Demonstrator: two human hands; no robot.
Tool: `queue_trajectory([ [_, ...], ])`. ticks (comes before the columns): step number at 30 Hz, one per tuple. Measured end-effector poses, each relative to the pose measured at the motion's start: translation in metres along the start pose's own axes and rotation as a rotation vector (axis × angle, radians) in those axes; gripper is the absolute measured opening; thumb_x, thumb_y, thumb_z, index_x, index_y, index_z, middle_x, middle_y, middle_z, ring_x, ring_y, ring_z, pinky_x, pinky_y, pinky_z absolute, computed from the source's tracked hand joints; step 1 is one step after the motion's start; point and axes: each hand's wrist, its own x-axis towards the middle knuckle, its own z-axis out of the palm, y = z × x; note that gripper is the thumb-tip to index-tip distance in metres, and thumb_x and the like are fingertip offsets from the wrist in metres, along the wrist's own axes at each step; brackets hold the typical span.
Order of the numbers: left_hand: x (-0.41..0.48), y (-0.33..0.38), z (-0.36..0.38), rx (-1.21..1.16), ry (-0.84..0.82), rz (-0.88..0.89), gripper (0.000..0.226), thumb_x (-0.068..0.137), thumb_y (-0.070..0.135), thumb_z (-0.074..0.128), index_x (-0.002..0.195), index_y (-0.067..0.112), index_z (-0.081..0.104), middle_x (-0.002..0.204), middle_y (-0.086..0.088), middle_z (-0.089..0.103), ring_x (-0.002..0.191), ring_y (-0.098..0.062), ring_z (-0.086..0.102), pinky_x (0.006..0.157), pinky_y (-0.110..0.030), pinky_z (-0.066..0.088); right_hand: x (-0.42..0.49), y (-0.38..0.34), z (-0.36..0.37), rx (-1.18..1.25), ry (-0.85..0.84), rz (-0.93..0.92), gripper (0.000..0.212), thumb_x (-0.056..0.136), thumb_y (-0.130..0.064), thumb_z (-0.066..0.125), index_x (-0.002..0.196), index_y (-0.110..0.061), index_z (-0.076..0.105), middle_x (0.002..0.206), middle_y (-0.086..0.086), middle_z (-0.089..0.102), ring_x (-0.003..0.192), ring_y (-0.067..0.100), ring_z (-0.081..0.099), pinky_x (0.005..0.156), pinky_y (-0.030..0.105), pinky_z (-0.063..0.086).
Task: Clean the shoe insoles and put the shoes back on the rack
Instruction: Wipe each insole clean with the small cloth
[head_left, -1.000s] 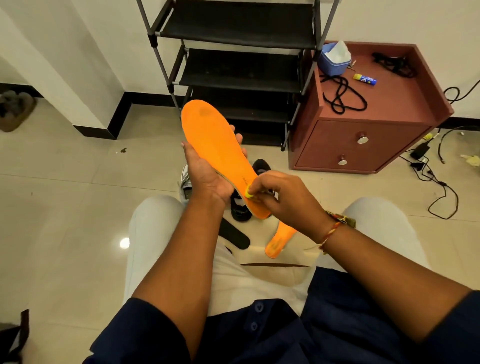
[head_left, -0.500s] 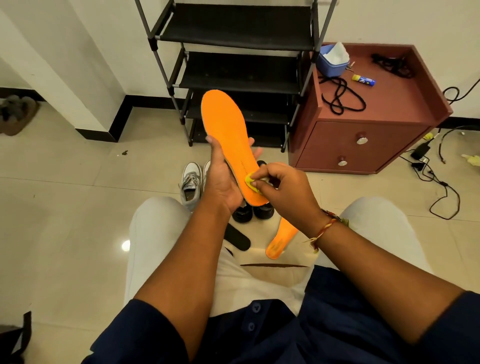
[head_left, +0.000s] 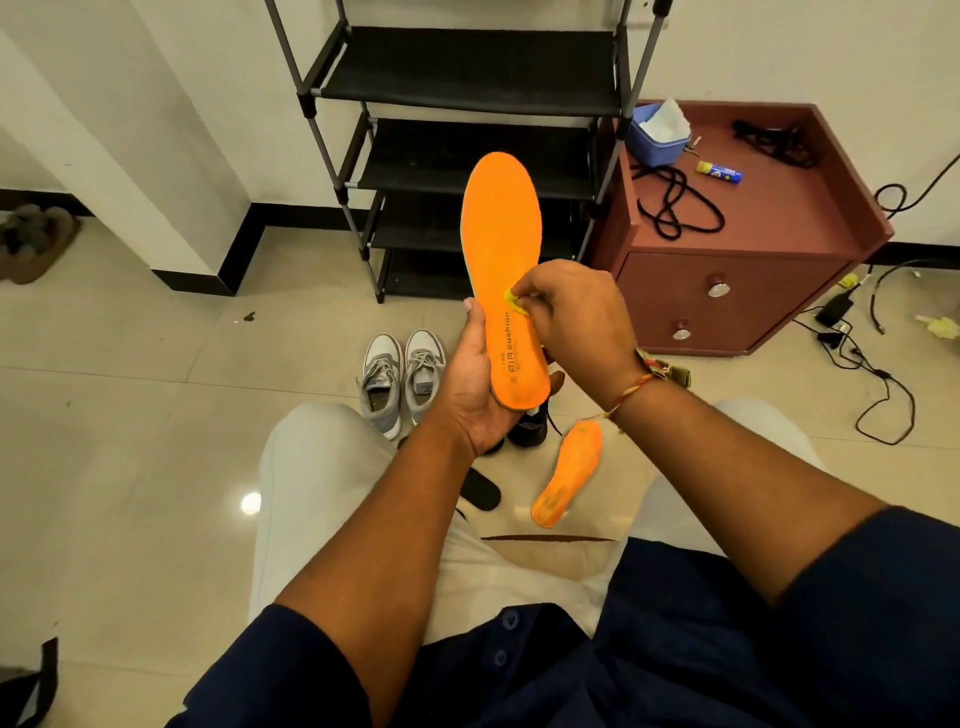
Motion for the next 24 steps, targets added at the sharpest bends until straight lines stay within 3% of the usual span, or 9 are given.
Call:
queue_trajectory([
  [4,0.000,0.009,-0.004,-0.054,0.053,0.023,0.075,0.100,0.069,0.022,0.135,0.014,0.059,0.131,-0.019,0.066,0.126,-0.035,0.060,0.115,-0.053,0.038,-0.019,-0.017,0.008,0.096,-0.129,-0.080,0.011,0.086,-0.015,0.067,0.092,-0.018,0.075,0.094,-0.002,0.073,0.090,0.018,0.067,0.080,0.041,0.054],
  [8,0.003,0.019,-0.007,0.010,0.125,0.065,0.090,0.099,0.071,0.016,0.105,0.004,0.075,0.111,-0.016,0.074,0.113,-0.025,0.068,0.113,-0.045,0.042,-0.045,-0.023,0.012,0.198,-0.227,-0.127,0.015,0.085,-0.008,0.068,0.092,-0.018,0.076,0.091,-0.001,0.074,0.085,0.014,0.067,0.074,0.029,0.053],
  [11,0.007,0.020,-0.011,-0.016,0.148,0.096,0.082,0.099,0.071,0.018,0.126,0.006,0.061,0.113,-0.016,0.072,0.114,-0.027,0.067,0.111,-0.049,0.044,-0.054,-0.018,0.006,0.173,-0.282,-0.205,0.017,0.083,-0.004,0.069,0.091,-0.017,0.077,0.090,-0.001,0.074,0.084,0.015,0.067,0.074,0.027,0.051],
  [14,0.008,0.019,-0.007,0.002,0.136,0.079,0.083,0.099,0.072,0.017,0.123,0.007,0.061,0.116,-0.015,0.071,0.109,-0.025,0.070,0.105,-0.047,0.048,-0.051,-0.011,0.002,-0.023,-0.298,-0.328,0.015,0.079,-0.005,0.073,0.087,-0.017,0.074,0.087,-0.001,0.071,0.081,0.023,0.065,0.070,0.035,0.048],
  [18,0.002,0.014,-0.003,0.057,0.045,0.007,0.087,0.097,0.074,0.013,0.128,0.008,0.062,0.118,-0.015,0.072,0.110,-0.028,0.069,0.096,-0.045,0.053,-0.035,-0.003,0.002,-0.164,-0.205,-0.444,0.011,0.089,-0.012,0.061,0.085,-0.016,0.070,0.088,0.001,0.068,0.083,0.025,0.061,0.070,0.039,0.045],
  [21,-0.002,0.008,0.001,0.022,0.024,0.038,0.070,0.102,0.065,0.019,0.135,0.017,0.058,0.132,-0.015,0.066,0.126,-0.033,0.061,0.107,-0.048,0.048,-0.019,0.002,-0.002,-0.206,-0.126,-0.399,0.011,0.091,-0.018,0.060,0.087,-0.016,0.070,0.091,0.001,0.068,0.086,0.028,0.061,0.073,0.041,0.044],
  [24,-0.003,0.008,0.004,0.021,0.001,0.068,0.063,0.103,0.062,0.022,0.140,0.022,0.054,0.136,-0.013,0.064,0.123,-0.030,0.064,0.095,-0.045,0.057,0.002,0.005,-0.007,-0.193,-0.086,-0.327,0.017,0.090,-0.023,0.058,0.086,-0.014,0.072,0.091,0.004,0.070,0.084,0.031,0.064,0.074,0.043,0.049],
])
